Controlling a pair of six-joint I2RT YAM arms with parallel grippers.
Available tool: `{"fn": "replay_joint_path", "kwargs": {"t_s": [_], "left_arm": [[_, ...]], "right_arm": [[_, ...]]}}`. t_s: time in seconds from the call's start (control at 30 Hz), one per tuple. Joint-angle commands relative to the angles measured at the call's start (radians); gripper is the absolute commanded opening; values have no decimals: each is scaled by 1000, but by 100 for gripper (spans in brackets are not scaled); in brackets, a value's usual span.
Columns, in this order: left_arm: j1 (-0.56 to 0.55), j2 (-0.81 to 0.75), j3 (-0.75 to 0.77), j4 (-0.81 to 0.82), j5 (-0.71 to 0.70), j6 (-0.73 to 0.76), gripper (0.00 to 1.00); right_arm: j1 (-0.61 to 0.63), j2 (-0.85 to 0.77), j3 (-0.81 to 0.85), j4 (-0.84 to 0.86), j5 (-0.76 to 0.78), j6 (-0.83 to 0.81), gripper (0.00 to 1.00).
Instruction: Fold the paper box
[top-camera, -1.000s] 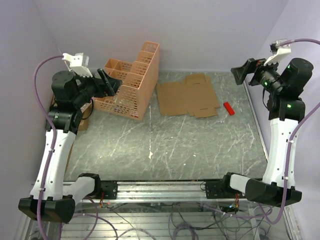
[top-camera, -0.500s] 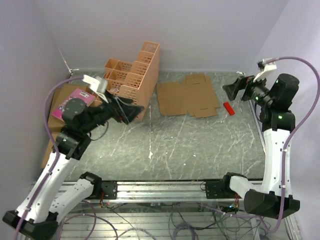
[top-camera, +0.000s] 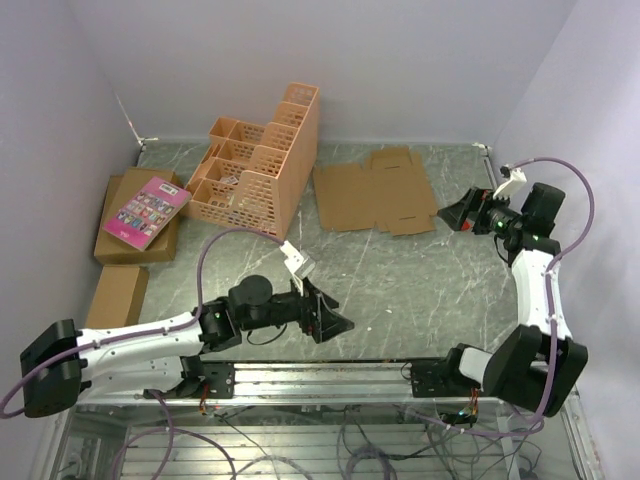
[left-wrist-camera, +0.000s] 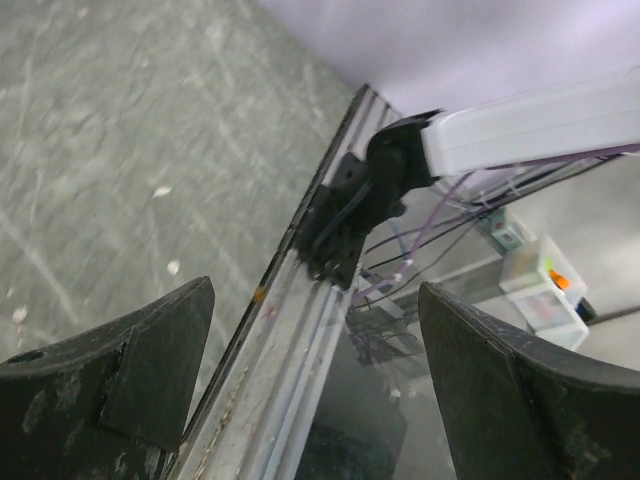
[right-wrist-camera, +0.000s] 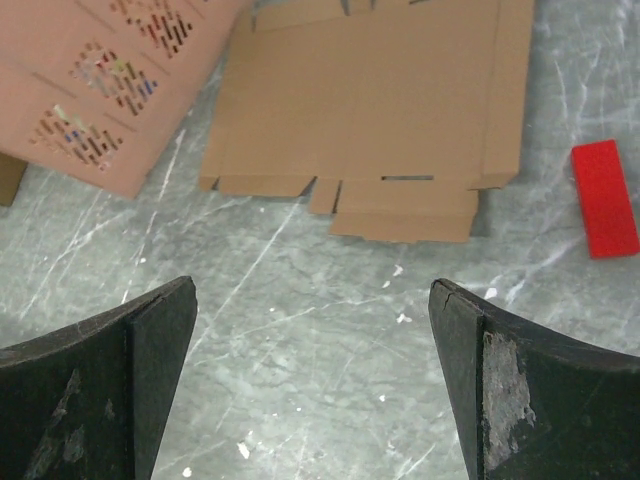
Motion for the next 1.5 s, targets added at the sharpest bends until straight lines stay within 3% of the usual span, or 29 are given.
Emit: {"fn": "replay_joint_path", "kwargs": {"t_s": [0.0, 0.27, 0.5, 0.83, 1.07, 1.23, 1.47], "left_arm": [[-16, 9, -118, 301, -185, -74, 93], [-7, 40, -193, 335, -315, -103, 93], [30, 66, -190, 296, -318, -104, 93], [56, -16, -213, 221, -337, -109, 93], [59, -89, -223, 164, -372, -107, 93], [60, -117, -222, 134, -392, -105, 93], [59, -120, -217, 127, -388, -111, 93]], "right_arm": [[-28, 93, 20, 66, 3, -31, 100], [-43, 336, 78, 65, 29, -106, 99], [-21, 563, 195, 112, 68, -22, 73], [23, 819, 410, 66, 112, 23, 58], [69, 901, 439, 65, 151, 59, 57], [76, 907, 414, 79, 165, 83, 51], [75, 881, 367, 111, 165, 119, 33]]}}
